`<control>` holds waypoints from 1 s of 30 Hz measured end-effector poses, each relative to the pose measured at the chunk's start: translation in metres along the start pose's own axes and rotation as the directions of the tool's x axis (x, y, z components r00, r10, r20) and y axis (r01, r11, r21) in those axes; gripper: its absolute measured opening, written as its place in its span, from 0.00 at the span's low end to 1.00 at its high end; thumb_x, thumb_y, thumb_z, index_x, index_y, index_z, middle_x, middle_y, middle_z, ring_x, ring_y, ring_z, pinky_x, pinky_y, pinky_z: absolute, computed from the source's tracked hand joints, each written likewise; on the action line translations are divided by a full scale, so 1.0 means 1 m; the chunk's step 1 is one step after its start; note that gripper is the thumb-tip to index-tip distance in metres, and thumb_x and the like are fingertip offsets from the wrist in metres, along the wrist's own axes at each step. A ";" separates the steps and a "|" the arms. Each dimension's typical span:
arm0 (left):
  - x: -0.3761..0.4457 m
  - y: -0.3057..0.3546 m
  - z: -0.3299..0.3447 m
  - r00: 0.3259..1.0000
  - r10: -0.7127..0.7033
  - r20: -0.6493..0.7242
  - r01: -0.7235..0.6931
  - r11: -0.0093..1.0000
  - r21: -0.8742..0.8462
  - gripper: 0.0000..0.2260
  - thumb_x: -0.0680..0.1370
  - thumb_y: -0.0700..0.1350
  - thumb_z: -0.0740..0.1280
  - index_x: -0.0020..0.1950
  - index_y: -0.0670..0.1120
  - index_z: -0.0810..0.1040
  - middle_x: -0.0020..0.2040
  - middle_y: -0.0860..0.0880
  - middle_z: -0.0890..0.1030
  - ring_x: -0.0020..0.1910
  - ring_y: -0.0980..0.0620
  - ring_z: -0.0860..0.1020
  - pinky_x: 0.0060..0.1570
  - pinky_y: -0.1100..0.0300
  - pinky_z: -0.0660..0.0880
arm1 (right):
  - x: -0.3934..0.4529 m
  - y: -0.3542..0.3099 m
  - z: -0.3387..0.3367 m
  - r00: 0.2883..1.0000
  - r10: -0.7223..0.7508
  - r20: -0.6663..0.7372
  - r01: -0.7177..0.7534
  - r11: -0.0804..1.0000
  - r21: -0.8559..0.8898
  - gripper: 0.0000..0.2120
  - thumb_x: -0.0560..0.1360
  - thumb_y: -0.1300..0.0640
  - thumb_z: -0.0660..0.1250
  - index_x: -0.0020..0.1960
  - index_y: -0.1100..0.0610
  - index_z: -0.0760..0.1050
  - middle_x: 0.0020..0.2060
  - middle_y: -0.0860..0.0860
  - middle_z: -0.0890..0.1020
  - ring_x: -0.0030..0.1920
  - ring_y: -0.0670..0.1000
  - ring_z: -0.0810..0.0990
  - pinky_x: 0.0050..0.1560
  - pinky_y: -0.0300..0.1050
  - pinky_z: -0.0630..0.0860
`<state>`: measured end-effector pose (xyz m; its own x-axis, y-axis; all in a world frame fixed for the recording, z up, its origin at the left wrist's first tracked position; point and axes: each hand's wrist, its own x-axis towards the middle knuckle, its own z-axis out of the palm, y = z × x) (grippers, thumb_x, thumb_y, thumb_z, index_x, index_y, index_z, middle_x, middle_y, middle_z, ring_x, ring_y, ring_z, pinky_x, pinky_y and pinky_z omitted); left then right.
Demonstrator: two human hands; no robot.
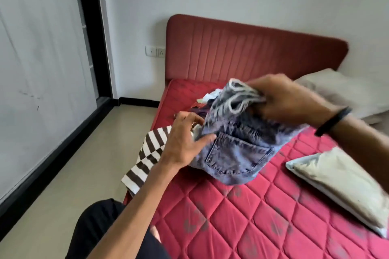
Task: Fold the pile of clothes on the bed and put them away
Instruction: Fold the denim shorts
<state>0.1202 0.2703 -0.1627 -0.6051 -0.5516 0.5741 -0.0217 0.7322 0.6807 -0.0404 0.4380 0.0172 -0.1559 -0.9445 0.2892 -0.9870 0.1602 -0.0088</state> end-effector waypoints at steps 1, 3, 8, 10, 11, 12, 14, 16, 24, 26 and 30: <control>0.011 0.009 -0.002 0.999 0.009 -0.038 -0.010 1.000 -0.029 0.16 0.73 0.57 0.77 0.52 0.53 0.75 0.56 0.51 0.74 0.55 0.56 0.74 0.58 0.71 0.69 | -0.001 -0.005 -0.027 0.998 0.000 -0.060 -0.001 1.000 -0.006 0.07 0.67 0.52 0.65 0.45 0.50 0.75 0.33 0.46 0.79 0.38 0.47 0.79 0.40 0.53 0.78; 0.023 0.023 -0.005 0.994 0.029 -0.104 -0.040 0.994 -0.102 0.14 0.74 0.56 0.77 0.49 0.51 0.77 0.57 0.53 0.76 0.56 0.57 0.76 0.60 0.67 0.71 | -0.002 -0.014 -0.065 0.992 -0.004 -0.124 0.001 1.000 -0.029 0.07 0.67 0.46 0.62 0.44 0.45 0.73 0.34 0.46 0.79 0.37 0.50 0.80 0.40 0.54 0.78; 0.006 0.057 -0.013 0.983 0.101 0.151 -0.051 0.950 -0.307 0.14 0.73 0.53 0.79 0.49 0.48 0.79 0.54 0.52 0.81 0.56 0.54 0.79 0.59 0.62 0.74 | -0.014 -0.014 -0.126 0.989 -0.040 -0.143 0.027 0.995 -0.096 0.07 0.75 0.62 0.70 0.50 0.52 0.77 0.36 0.51 0.83 0.36 0.58 0.83 0.35 0.57 0.81; -0.013 0.060 -0.014 0.967 0.079 0.241 0.015 0.931 -0.366 0.12 0.73 0.50 0.79 0.48 0.47 0.80 0.49 0.50 0.83 0.51 0.50 0.81 0.53 0.60 0.76 | -0.021 -0.009 -0.139 0.993 -0.017 -0.117 0.007 0.996 -0.085 0.07 0.76 0.61 0.72 0.51 0.52 0.77 0.38 0.51 0.84 0.36 0.58 0.85 0.34 0.57 0.83; -0.023 0.057 -0.012 0.964 0.046 0.263 0.072 0.903 -0.425 0.13 0.73 0.49 0.79 0.51 0.46 0.79 0.50 0.50 0.83 0.51 0.50 0.81 0.52 0.61 0.76 | -0.025 -0.005 -0.143 0.993 0.000 -0.120 -0.009 0.997 -0.076 0.08 0.76 0.60 0.73 0.51 0.51 0.76 0.38 0.50 0.84 0.36 0.57 0.85 0.34 0.56 0.83; -0.037 0.049 -0.010 0.959 -0.005 0.283 0.146 0.865 -0.480 0.16 0.73 0.48 0.79 0.55 0.47 0.77 0.53 0.51 0.83 0.54 0.52 0.81 0.55 0.63 0.76 | -0.027 0.000 -0.144 0.991 -0.001 -0.134 -0.010 0.996 -0.084 0.07 0.76 0.58 0.72 0.51 0.50 0.76 0.38 0.49 0.84 0.36 0.57 0.85 0.35 0.54 0.82; -0.068 0.032 0.001 0.932 -0.050 0.358 0.226 0.852 -0.471 0.27 0.71 0.50 0.81 0.63 0.51 0.70 0.61 0.53 0.80 0.63 0.55 0.78 0.64 0.61 0.73 | -0.034 0.014 -0.139 0.984 -0.003 -0.179 -0.021 0.991 -0.129 0.07 0.76 0.54 0.70 0.52 0.52 0.75 0.38 0.50 0.83 0.36 0.56 0.83 0.37 0.52 0.78; -0.099 0.015 0.023 0.883 -0.063 0.465 0.216 0.934 -0.283 0.30 0.69 0.53 0.82 0.63 0.56 0.68 0.62 0.63 0.77 0.64 0.61 0.77 0.63 0.66 0.73 | -0.040 0.027 -0.129 0.978 0.001 -0.207 -0.039 0.984 -0.176 0.07 0.77 0.52 0.70 0.52 0.54 0.75 0.38 0.52 0.81 0.36 0.56 0.81 0.39 0.54 0.78; -0.047 -0.055 -0.041 0.763 -0.166 0.625 0.304 0.945 -0.121 0.13 0.73 0.54 0.79 0.52 0.54 0.79 0.51 0.49 0.80 0.50 0.57 0.77 0.55 0.57 0.73 | -0.112 0.126 -0.052 0.923 0.360 -0.136 -0.378 0.914 -0.147 0.06 0.81 0.52 0.65 0.49 0.53 0.71 0.38 0.56 0.79 0.39 0.57 0.77 0.42 0.53 0.72; -0.012 -0.061 -0.075 0.750 -0.189 0.634 0.385 0.904 -0.186 0.13 0.73 0.51 0.78 0.53 0.49 0.81 0.55 0.37 0.78 0.52 0.47 0.77 0.57 0.50 0.73 | -0.145 0.151 -0.017 0.861 0.494 -0.119 -0.500 0.866 -0.016 0.10 0.81 0.48 0.65 0.43 0.51 0.71 0.34 0.49 0.76 0.37 0.52 0.73 0.42 0.48 0.68; 0.034 -0.082 -0.053 0.711 -0.268 0.649 0.388 0.920 -0.045 0.09 0.75 0.43 0.77 0.53 0.46 0.82 0.46 0.49 0.81 0.44 0.55 0.77 0.48 0.66 0.74 | -0.198 0.183 0.089 0.638 0.769 -0.037 -0.765 0.638 0.082 0.28 0.76 0.28 0.60 0.44 0.53 0.77 0.36 0.53 0.83 0.36 0.56 0.79 0.42 0.53 0.76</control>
<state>0.1438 0.1704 -0.1746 -0.9415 -0.3296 -0.0698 -0.2192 0.4418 0.8699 -0.1934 0.6286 -0.1271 -0.8574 -0.4685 0.2131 -0.5140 0.8014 -0.3058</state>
